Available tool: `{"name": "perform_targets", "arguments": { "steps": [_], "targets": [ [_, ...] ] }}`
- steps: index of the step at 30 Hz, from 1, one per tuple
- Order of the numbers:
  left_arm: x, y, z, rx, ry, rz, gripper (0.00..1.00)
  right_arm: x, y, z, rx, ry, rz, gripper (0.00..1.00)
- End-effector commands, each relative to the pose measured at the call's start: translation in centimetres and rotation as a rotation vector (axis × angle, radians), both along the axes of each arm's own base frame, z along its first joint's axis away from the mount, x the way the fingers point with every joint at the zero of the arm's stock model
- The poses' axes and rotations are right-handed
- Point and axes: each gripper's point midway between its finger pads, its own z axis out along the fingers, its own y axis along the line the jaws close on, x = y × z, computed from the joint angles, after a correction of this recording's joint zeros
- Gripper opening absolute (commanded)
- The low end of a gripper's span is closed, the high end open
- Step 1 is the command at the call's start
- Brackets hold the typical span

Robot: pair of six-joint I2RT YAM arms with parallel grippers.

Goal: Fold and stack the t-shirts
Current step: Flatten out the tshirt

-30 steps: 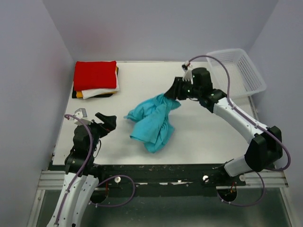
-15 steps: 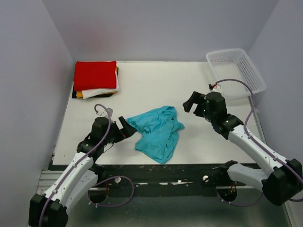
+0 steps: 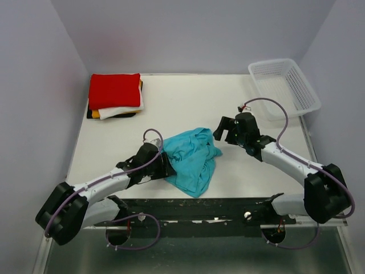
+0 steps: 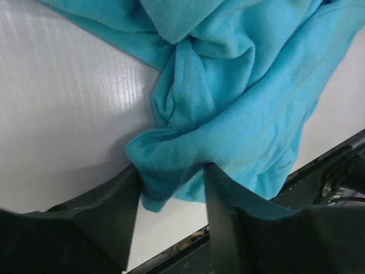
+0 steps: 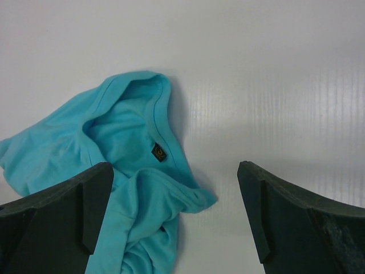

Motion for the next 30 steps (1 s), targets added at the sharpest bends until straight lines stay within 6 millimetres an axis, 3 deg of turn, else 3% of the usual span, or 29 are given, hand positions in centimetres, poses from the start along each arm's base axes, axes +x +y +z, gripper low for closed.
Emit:
{"name": "perform_targets", "arguments": {
  "steps": [1,2,3,8,11,22,26,30],
  "targets": [
    [1.0,-0.7,-0.6,0.048,-0.016,-0.009,0.34,2.9,3.4,1.2,0.026,-0.082,0.137,1.00],
    [1.0,-0.8,-0.7,0.053,-0.011,-0.011,0.20,3.2,4.3,1.2,0.025,-0.088,0.188,1.00],
    [0.9,-0.9,-0.8,0.060,-0.010,-0.012,0.00,3.5,5.1,0.9,0.027,-0.077,0.225,1.00],
    [0.7,-0.3,-0.1,0.076,-0.031,0.006,0.00,3.9,9.6,0.2,0.006,-0.065,0.375,1.00],
    [0.6,0.4,0.8,0.080,-0.061,0.020,0.00,4.9,11.1,-0.5,-0.040,-0.056,0.339,0.99],
    [-0.7,1.5,1.7,0.047,-0.097,0.033,0.00,11.0,8.4,-5.8,-0.438,-0.027,0.190,0.78],
    [-0.7,1.9,1.8,0.052,-0.103,0.044,0.00,10.3,8.9,-8.0,-0.407,0.046,0.199,0.65],
    [-0.8,2.1,1.7,0.061,-0.099,0.053,0.00,9.0,8.9,-9.0,-0.356,0.080,0.178,0.61]
  ]
}}
